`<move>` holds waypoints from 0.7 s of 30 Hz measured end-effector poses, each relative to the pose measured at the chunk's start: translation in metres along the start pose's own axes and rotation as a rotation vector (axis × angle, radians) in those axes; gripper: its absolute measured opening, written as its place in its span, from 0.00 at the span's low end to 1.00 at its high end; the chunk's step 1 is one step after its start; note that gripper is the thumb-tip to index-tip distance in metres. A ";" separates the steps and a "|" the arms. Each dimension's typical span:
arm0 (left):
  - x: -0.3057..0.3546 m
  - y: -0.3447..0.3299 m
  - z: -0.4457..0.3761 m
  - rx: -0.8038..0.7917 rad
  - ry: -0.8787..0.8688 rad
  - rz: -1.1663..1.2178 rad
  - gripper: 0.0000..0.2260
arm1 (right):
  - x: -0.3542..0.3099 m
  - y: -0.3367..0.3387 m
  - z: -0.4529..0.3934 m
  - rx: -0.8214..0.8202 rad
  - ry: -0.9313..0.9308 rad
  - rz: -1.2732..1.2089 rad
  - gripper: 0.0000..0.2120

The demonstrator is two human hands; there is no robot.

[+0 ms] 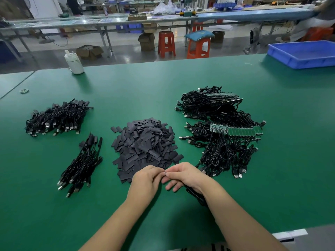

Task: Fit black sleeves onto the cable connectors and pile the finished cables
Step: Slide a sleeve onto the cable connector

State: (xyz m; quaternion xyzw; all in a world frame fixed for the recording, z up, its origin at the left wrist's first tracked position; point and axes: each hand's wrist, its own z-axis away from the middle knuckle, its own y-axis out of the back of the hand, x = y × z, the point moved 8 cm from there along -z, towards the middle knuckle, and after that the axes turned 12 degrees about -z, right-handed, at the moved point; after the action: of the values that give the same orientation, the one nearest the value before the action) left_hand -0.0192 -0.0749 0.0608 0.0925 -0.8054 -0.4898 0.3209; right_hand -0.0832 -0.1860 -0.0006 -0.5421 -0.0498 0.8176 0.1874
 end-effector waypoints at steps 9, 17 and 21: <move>0.006 0.002 -0.005 -0.143 -0.203 -0.111 0.11 | 0.003 0.002 -0.002 0.007 -0.005 0.005 0.08; 0.005 0.011 0.002 -0.083 -0.210 -0.036 0.08 | 0.004 -0.001 -0.002 -0.021 0.003 0.033 0.06; 0.008 0.012 0.004 -0.051 -0.229 -0.029 0.09 | 0.005 0.002 -0.004 0.002 -0.004 0.021 0.06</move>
State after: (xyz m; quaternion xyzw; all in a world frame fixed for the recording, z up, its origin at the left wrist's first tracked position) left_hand -0.0258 -0.0697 0.0737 0.0395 -0.8227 -0.5218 0.2219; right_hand -0.0817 -0.1863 -0.0075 -0.5407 -0.0438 0.8208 0.1792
